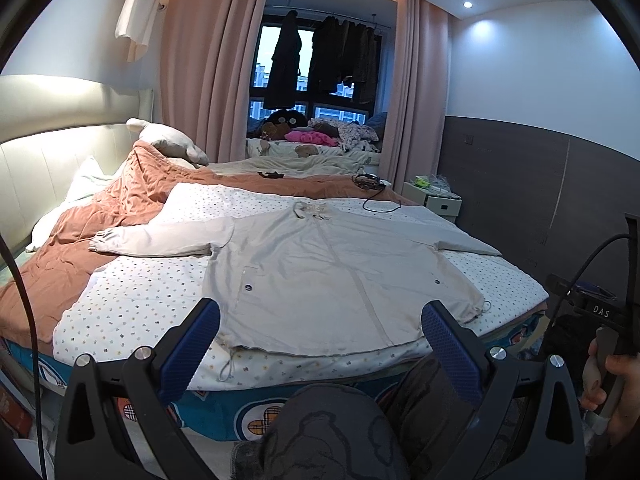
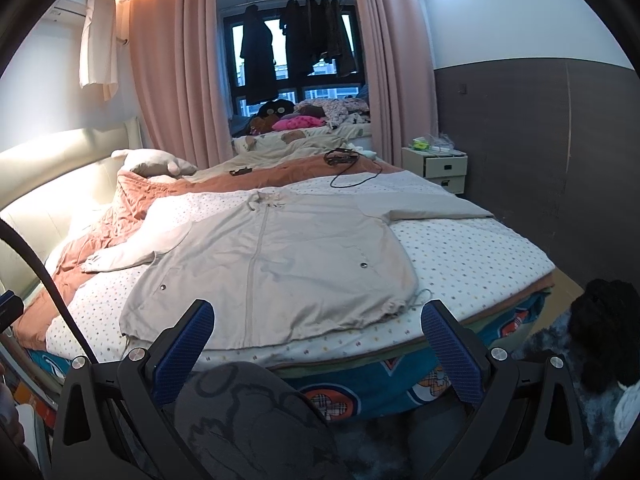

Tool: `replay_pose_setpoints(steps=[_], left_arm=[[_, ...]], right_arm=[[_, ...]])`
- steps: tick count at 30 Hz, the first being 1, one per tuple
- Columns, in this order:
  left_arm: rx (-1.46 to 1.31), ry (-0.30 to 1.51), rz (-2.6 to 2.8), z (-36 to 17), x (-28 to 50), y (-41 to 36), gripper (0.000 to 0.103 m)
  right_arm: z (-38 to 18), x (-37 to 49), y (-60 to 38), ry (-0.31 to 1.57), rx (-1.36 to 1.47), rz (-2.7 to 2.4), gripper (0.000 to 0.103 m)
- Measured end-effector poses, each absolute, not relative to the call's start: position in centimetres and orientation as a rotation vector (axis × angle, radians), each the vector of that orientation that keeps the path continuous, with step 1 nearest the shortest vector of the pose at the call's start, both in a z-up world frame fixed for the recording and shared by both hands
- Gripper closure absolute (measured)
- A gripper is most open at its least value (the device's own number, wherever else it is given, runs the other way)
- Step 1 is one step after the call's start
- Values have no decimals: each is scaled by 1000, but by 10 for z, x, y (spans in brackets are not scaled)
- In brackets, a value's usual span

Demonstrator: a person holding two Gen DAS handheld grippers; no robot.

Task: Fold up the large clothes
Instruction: 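Move both tools forward over the spread beige jacket, then lower the left tool to the jacket sleeve cuff and close on it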

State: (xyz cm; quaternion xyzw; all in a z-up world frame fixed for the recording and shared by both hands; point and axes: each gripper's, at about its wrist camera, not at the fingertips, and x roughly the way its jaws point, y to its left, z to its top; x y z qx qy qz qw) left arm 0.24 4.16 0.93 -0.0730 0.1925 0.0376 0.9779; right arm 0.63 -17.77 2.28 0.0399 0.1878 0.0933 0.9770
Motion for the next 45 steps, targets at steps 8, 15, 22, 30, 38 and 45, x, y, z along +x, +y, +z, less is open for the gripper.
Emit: replay_pose_setpoints(steps=[8,15,22,30,38,45], left_arm=[[-163,414,140,8,28,72,0],[-185,438,181,7,58,96,0],[-208,455,206,8,102,124,0],[-210,491,242,6,150,154,0],[-246,538,301,-11,186,192,0],[-277,565,361,-22,215,228,0]], right_arm=[[25,61,-153,409,90,250,0],[27,106,-142,424,83,282,0],[32,144,-125,436,67,314,0],[35,203,-111,481,88,381,0],[33,259,-94,529,120,449,0],[35,316,-64,557,123,518,0]])
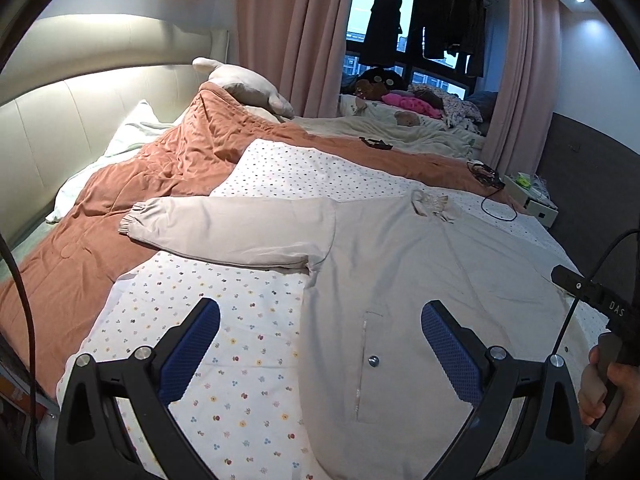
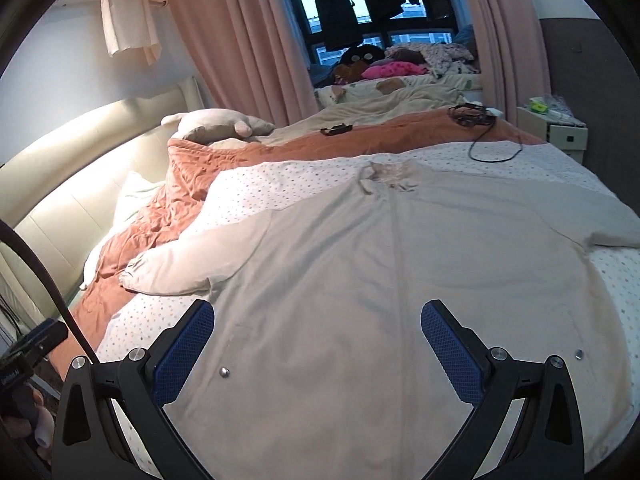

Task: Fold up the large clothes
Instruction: 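Lower the left tool to the jacket sleeve cuff and close on it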

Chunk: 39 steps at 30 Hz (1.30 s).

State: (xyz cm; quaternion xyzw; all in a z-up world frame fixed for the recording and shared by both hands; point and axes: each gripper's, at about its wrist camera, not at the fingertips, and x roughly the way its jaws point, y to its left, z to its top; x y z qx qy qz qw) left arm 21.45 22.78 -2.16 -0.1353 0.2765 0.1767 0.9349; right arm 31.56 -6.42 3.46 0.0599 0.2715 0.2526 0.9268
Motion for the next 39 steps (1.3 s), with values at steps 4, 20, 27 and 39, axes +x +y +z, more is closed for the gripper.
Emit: replay_pose_setpoints(steps=[4,20,27,39], left_arm=[[-307,577,400,-27,229,251,0],[-439,632,514,-73,286,369,0],[-499,678,554,-97,310,418,5],[-705,740,602,-155,344,483,23]], right_arm=[[37,347,-51,563,147,527,0],[22,442,13,641,162,526,0],[18,475,45,703,102,533,0],[0,513,85,777,85,570,11]])
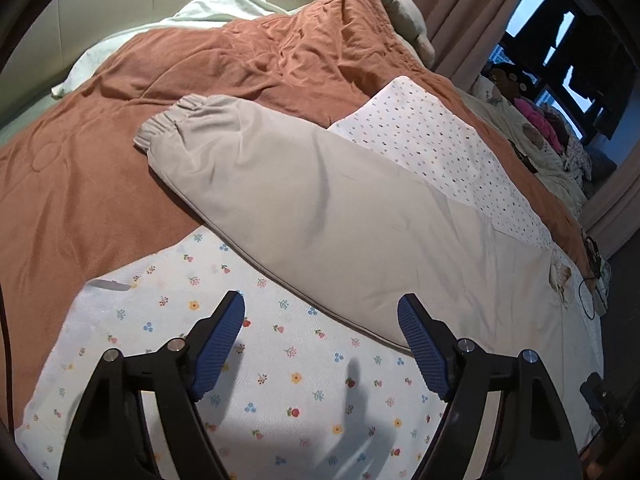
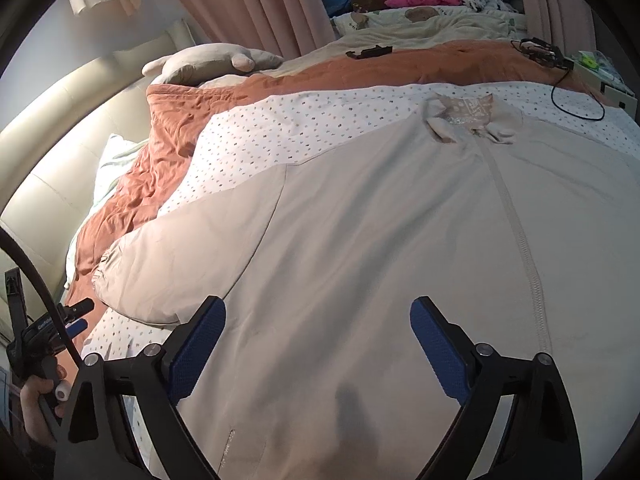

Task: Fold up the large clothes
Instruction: 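Lower the left tool to the jacket sleeve cuff and close on it, then carry the sleeve across the jacket body with the left tool, then open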

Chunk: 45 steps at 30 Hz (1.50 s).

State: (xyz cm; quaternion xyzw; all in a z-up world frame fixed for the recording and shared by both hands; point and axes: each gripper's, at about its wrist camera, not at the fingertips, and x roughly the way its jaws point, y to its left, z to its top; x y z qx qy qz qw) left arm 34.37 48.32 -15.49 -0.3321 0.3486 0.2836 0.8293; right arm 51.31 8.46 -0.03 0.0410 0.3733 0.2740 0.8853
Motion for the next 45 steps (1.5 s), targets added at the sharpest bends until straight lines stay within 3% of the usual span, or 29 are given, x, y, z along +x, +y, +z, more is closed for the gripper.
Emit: replay_pose_setpoints(steps=[3,7,9,12,13,16,23,26,30,35,45], left_arm=[[-729,759,623,-172,353,495,23],[-773,761,662,-192,363,516,34],[-800,753,678,-201,366,527,38],[-789,750,725,-205,370,541,69],[-794,758,745,-205,370,546,87],[-798,743,725,-195,370,553,95],[-701,633,635,-129,370,535,96],[-662,601,587,-100,374,524,96],[-612,580,525,-69,382,504,97],[-553,556,432,-34,394,471,97],[-463,558,256,7,419,398,97]], right_arm=[[-7,521,94,802,79,592,16],[-19,534,102,856,85,611,32],[-24,538,104,875,91,613,34],[-26,539,108,882,89,632,40],[-26,539,110,883,87,640,45],[-27,541,115,874,101,663,48],[-44,555,151,927,111,781,69],[-52,564,163,955,138,831,76],[-66,576,183,1004,180,883,77],[-98,598,207,1121,239,923,93],[-87,621,171,1143,291,819,93]])
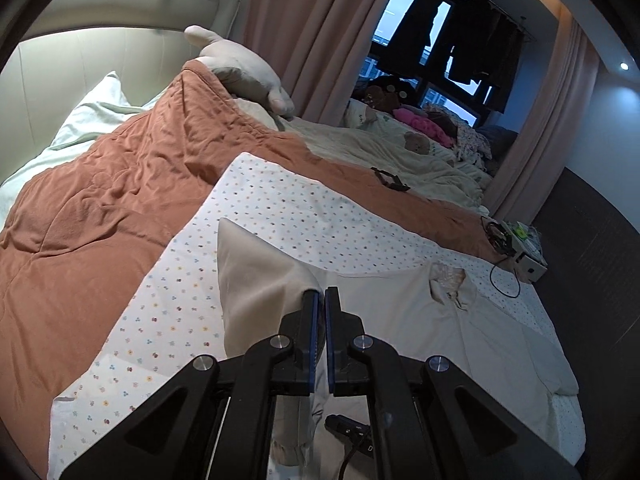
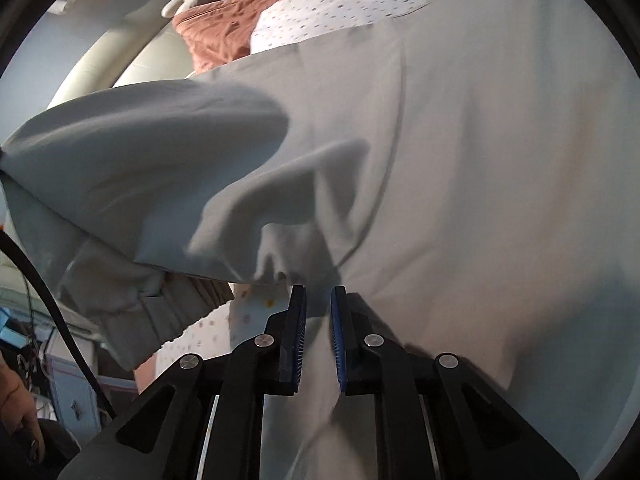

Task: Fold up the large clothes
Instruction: 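Carry the sleeve across the jacket body with the left tool, then open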

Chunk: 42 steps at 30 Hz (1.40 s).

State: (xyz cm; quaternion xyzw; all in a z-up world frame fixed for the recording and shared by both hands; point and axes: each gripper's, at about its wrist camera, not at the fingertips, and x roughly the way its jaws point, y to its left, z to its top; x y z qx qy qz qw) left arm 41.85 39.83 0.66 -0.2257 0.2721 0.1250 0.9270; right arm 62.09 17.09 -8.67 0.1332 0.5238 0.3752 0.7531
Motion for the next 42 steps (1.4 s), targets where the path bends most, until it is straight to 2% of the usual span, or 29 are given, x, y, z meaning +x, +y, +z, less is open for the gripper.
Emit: replay_pose_setpoints(steps=[3,4,5,7,11,18,25,34,42], left_arm=[[-457,567,218,9,425,379,97],[-450,572,207,10,427,372,97],[-441,578,195,10,429,365,97],[-424,585,168,12,433,349,97],[-395,593,106,17,438,320,97],[-353,656,-13,15,452,265,97],[-345,697,-108,-11,472,223,97],[-426,830,-194,-68,501,195,97],[-471,853,-79,-75,471,218,97]], right_arm=[[-79,622,136,1128,350,770,90],[-75,620,124,1111,352,746,77],[-70,618,114,1089,355,728,53],[-57,615,91,1046,364,711,32],[-35,599,50,977,427,715,32],[-37,566,-28,944,465,590,32],[-32,556,-86,910,559,497,32],[-31,543,-118,862,643,469,32],[-27,518,-101,844,544,530,32]])
